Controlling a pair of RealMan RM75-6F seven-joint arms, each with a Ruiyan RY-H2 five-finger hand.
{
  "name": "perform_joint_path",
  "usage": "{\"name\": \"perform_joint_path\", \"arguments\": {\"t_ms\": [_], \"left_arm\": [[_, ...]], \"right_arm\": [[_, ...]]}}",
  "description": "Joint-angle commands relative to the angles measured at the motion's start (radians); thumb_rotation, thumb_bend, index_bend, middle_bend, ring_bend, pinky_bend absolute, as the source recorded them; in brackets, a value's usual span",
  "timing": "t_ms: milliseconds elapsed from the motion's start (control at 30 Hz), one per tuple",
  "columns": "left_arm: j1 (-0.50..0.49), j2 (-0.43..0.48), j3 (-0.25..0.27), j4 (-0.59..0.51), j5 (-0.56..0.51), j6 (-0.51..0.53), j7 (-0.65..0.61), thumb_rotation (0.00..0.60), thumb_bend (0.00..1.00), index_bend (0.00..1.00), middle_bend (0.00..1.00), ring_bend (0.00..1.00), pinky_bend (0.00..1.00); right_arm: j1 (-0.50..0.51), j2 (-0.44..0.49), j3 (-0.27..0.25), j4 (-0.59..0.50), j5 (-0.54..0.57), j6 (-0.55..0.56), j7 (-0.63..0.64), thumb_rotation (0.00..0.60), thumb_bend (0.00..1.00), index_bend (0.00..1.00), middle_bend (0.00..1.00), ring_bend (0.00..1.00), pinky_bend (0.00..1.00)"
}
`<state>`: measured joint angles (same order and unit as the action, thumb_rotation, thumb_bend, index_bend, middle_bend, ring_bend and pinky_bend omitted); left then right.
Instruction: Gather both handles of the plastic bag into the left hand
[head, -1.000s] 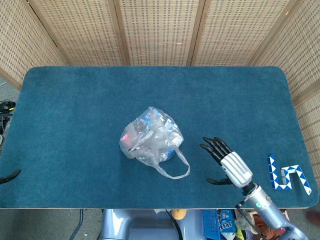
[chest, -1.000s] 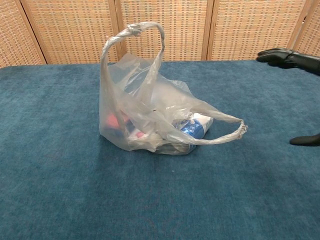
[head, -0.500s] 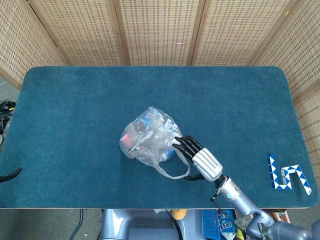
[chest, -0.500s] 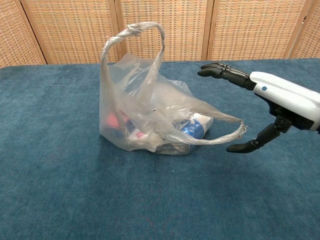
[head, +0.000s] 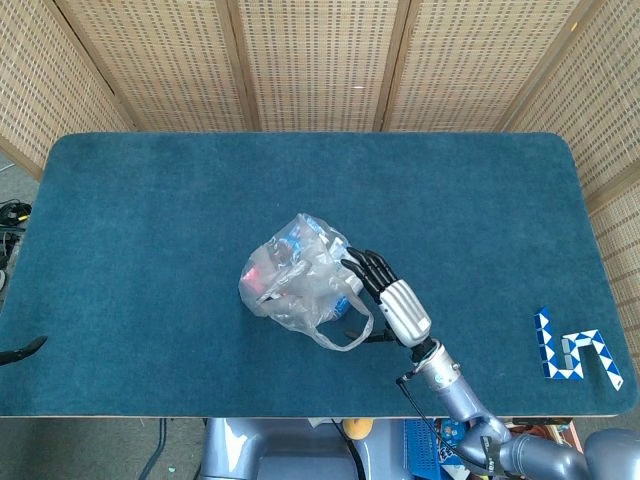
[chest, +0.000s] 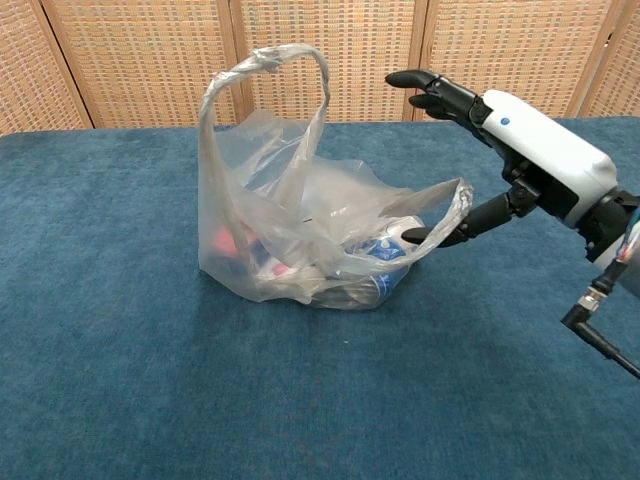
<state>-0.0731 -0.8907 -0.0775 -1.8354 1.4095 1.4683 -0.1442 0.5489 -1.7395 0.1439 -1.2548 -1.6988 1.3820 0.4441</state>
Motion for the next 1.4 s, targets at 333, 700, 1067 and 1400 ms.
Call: {"name": "perform_joint_path", "arguments": {"t_ms": [333,700,1067,1400], "left_arm": [[-0.002,0.005,0.002,-0.004,0.004,-0.009,-0.013,0.600,0.08,0.00,0.00,0.00,0.00],[-0.003,0.015,0.000,0.002,0.001,-0.016,-0.042,0.600,0.08,0.00,0.00,0.00,0.00],[-0.008,0.021,-0.003,0.007,-0.003,-0.031,-0.073,0.600,0.08,0.00,0.00,0.00,0.00],[-0.032,0.027,-0.010,0.046,0.030,-0.065,-0.221,0.600,0.08,0.00,0.00,0.00,0.00]], "right_arm": [[0.025,-0.079,0.110,-0.117,0.154,-0.020,0.003,0.600,0.00,0.00,0.00,0.00,0.00],[0.057,-0.113,0.199,-0.176,0.224,-0.013,-0.036,0.600,0.00,0.00,0.00,0.00,0.00],[0.116,-0.090,0.287,-0.234,0.271,-0.047,-0.140,0.600,0.05,0.00,0.04,0.00,0.00],[0.187,0.009,0.384,-0.304,0.349,-0.133,-0.318,0.600,0.04,0.00,0.08,0.03,0.00]]}}
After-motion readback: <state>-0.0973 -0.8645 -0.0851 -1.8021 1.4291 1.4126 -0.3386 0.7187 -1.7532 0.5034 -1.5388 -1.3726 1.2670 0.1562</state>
